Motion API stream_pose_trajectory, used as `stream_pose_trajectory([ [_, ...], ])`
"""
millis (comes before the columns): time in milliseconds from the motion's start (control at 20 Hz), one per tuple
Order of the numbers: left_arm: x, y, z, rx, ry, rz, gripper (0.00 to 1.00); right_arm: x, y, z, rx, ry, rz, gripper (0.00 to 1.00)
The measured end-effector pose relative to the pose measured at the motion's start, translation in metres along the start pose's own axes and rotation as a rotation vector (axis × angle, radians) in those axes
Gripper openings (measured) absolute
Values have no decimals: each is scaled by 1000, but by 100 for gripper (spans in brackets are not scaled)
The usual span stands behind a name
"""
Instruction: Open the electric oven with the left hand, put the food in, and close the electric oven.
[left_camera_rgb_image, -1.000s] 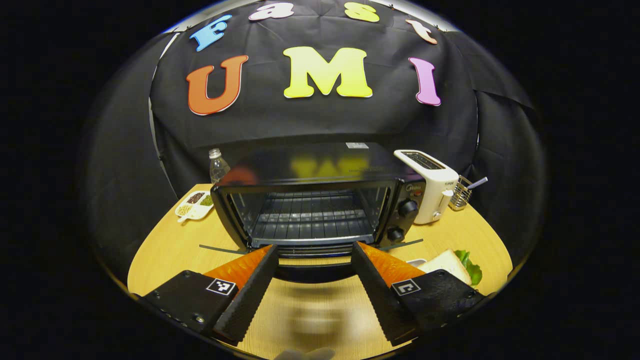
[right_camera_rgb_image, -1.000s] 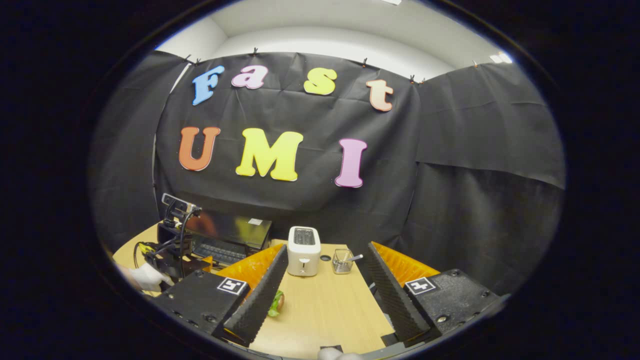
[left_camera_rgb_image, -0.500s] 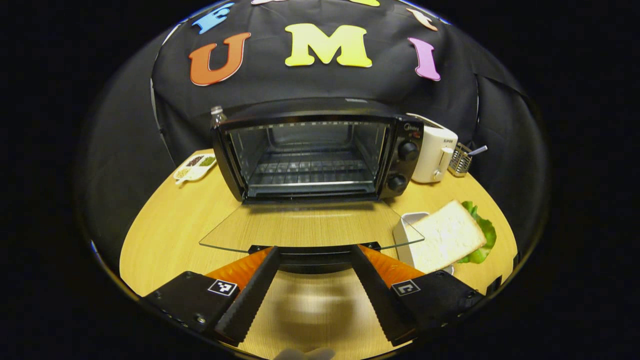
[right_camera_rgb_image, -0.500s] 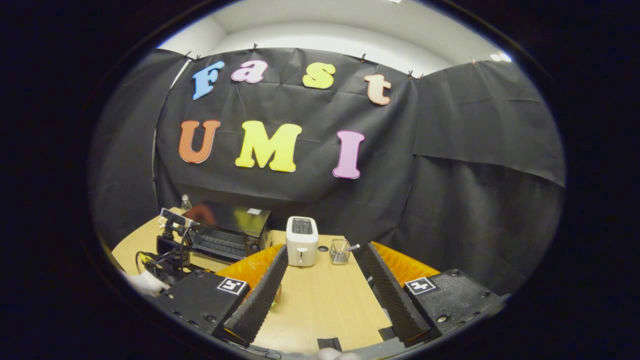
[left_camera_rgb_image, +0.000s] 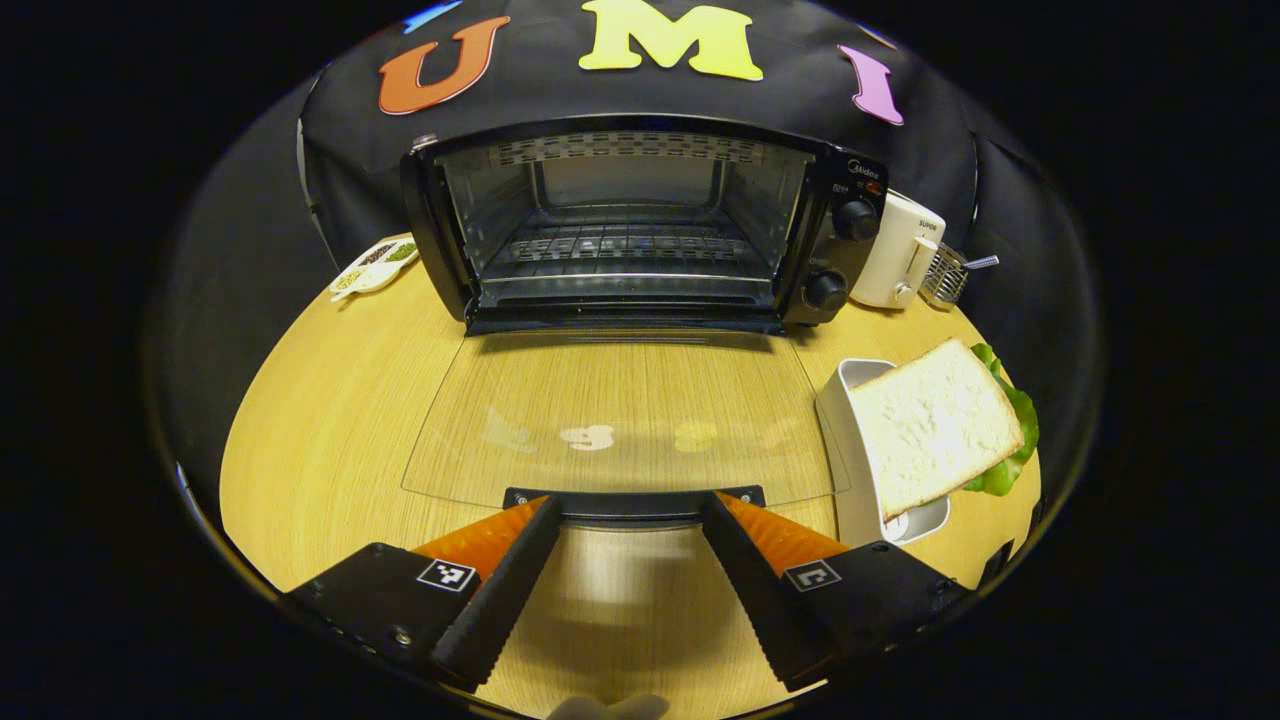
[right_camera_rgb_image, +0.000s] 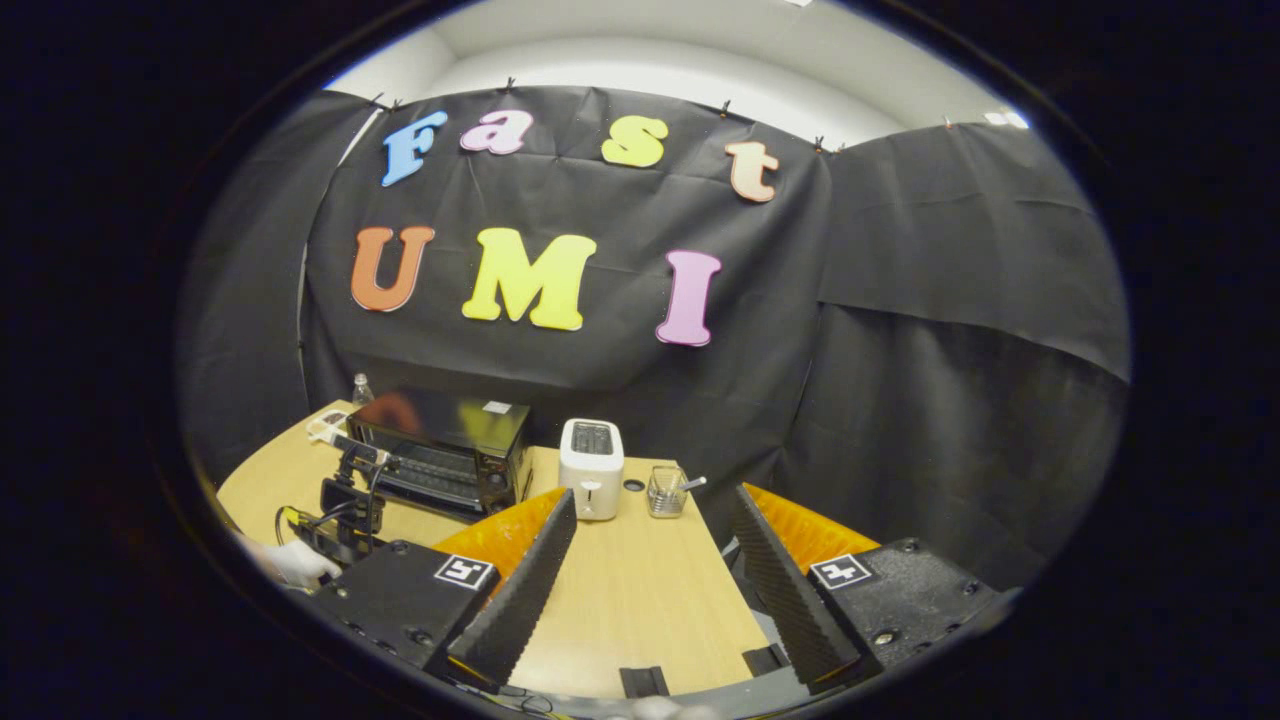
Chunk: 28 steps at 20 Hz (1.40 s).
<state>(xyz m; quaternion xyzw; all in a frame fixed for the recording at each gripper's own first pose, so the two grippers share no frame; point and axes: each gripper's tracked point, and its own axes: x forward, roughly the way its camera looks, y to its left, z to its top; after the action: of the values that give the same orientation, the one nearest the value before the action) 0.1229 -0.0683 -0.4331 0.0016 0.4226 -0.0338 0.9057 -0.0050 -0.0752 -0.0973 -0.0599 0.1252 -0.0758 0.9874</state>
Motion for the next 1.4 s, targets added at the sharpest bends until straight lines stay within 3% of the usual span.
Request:
stream_pose_trajectory([
  [50, 0, 0, -1, 5, 2, 0, 95, 2, 0, -2, 2, 6, -1, 100],
  [400, -38, 11, 30, 21, -145, -3, 95, 23, 14, -7, 10, 23, 29, 100],
  [450, -52, 16, 39, 31, -188, 1, 95, 29, 17, -15, 8, 44, 38, 92],
  [500, -67, 18, 50, 38, -243, -14, 95, 38, 23, -24, 13, 69, 60, 100],
  [600, -105, 26, 71, 38, -362, -26, 95, 55, 35, -52, 37, 145, 108, 100],
  [650, -126, 30, 81, 31, -413, -32, 100, 61, 42, -67, 71, 187, 143, 100],
  [700, -145, 34, 92, 27, -462, -34, 95, 68, 53, -81, 113, 228, 185, 100],
  [900, -227, 51, 124, -29, -616, -24, 94, 101, 90, -133, 199, 355, 313, 100],
  [1100, -282, 59, 142, -60, -694, 13, 93, 129, 130, -175, 243, 442, 443, 98],
  [1400, -328, 54, 150, -63, -738, 84, 93, 173, 172, -216, 311, 559, 539, 97],
])
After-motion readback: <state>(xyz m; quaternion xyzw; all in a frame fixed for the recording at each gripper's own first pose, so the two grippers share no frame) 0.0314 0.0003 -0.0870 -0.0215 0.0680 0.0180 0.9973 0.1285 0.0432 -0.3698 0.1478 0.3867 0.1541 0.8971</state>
